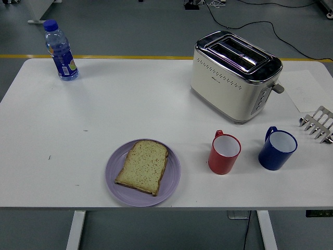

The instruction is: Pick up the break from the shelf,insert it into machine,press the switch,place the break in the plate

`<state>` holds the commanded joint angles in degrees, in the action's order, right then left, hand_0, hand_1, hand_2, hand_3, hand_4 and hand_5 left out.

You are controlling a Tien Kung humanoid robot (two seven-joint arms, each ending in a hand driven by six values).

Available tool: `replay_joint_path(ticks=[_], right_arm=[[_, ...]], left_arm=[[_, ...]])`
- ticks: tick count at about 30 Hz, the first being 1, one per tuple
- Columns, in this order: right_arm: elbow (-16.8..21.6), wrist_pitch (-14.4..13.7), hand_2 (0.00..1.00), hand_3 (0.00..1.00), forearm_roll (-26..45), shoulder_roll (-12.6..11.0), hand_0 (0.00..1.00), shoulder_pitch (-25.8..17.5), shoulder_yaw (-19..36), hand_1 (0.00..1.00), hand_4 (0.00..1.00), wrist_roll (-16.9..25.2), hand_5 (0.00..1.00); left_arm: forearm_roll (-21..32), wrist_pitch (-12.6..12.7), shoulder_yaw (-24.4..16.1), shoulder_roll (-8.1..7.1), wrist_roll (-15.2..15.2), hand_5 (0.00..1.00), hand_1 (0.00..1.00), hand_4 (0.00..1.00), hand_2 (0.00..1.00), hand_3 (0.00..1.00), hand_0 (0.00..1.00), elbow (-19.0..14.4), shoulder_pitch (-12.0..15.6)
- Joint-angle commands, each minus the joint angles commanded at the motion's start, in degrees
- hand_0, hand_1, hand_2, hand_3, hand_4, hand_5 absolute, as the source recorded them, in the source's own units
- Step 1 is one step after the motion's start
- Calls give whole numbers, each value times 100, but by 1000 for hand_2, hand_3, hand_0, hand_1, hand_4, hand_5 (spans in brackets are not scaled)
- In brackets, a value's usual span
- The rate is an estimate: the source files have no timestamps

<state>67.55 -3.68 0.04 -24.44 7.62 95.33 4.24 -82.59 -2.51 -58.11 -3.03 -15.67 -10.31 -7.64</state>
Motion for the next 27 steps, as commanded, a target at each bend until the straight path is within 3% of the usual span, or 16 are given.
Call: replay_joint_path(ticks=[27], right_arm=[[2,-78,659,600,-24,-2,684,123,96,648,451,-33,285]], left_arm=[[6,8,-16,-12,10,883,690,285,674,551,671,0,-100]])
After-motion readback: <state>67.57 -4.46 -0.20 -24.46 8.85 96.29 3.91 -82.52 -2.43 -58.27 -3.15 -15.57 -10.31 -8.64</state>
